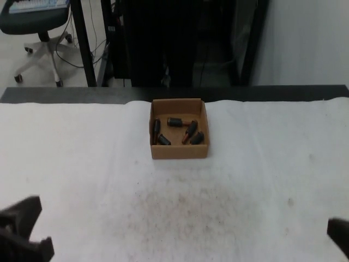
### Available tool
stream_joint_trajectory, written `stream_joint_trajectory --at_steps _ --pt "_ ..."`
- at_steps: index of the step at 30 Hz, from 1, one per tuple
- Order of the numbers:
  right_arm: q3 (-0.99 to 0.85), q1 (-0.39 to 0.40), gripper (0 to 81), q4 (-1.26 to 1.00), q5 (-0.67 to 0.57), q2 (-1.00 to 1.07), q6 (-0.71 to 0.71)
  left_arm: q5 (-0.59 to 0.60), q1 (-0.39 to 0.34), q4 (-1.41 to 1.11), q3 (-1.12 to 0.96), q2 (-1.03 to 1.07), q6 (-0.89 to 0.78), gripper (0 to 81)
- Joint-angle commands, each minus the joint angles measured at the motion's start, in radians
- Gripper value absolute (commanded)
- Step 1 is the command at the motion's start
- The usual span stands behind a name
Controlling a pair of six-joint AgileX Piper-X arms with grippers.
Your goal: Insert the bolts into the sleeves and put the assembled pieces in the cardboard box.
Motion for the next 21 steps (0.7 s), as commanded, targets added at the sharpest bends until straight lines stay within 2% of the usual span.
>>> stream_joint_trajectory --at_steps 1,5,9,12,21 --pt "0.009 -0.006 0.8 0.014 0.029 -0.009 -0.008 -0.031 -0.002 0.008 0.034 -0.071 -0.051 0.3" --pt "0.015 -0.006 0.8 0.009 0.052 -0.009 0.018 -0.032 -0.002 0.006 0.066 -0.079 -0.112 0.3" --pt "0.015 -0.006 0.8 -0.004 0.057 -0.009 0.020 -0.050 -0.002 0.043 0.128 -0.079 -0.292 0.3" --pt "0.015 -0.006 0.8 -0.057 0.055 -0.009 0.037 -0.004 -0.002 0.075 0.167 -0.079 -0.382 0.3" --pt "0.015 -0.006 0.8 -0.074 0.051 -0.009 0.037 0.024 -0.002 0.075 0.186 -0.079 -0.382 0.3"
